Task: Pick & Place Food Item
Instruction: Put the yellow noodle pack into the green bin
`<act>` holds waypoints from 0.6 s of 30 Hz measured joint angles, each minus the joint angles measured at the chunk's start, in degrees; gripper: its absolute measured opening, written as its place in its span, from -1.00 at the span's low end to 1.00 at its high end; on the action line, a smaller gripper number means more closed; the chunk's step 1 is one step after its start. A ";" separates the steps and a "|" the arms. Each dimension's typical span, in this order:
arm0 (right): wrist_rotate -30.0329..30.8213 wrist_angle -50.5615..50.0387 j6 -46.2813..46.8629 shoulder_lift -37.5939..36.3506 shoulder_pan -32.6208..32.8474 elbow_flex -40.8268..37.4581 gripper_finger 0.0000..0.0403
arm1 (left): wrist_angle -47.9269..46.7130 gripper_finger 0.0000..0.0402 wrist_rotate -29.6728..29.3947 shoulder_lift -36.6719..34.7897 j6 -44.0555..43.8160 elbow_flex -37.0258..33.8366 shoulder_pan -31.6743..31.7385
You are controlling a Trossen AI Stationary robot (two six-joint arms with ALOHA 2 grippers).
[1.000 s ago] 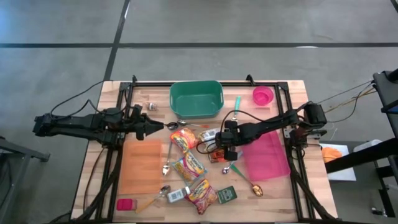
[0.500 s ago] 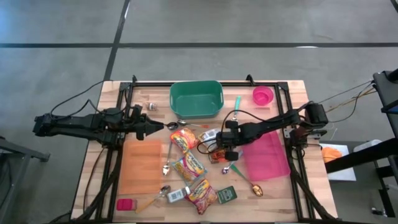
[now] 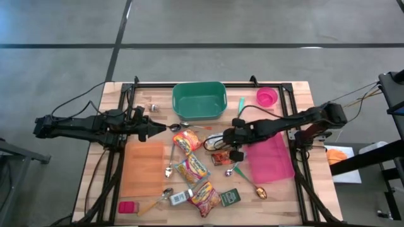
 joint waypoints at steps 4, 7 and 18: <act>0.02 -0.05 0.17 -4.72 0.00 0.16 -0.95 | -0.02 0.02 -0.01 0.00 -0.26 0.00 0.00; 0.94 -0.03 0.17 -7.82 0.00 1.10 -0.95 | -0.02 0.02 -0.20 0.00 -0.38 0.00 0.00; 8.16 0.12 -4.01 -10.70 -1.57 11.56 -0.95 | 0.00 0.02 -0.44 0.00 -1.86 0.00 0.00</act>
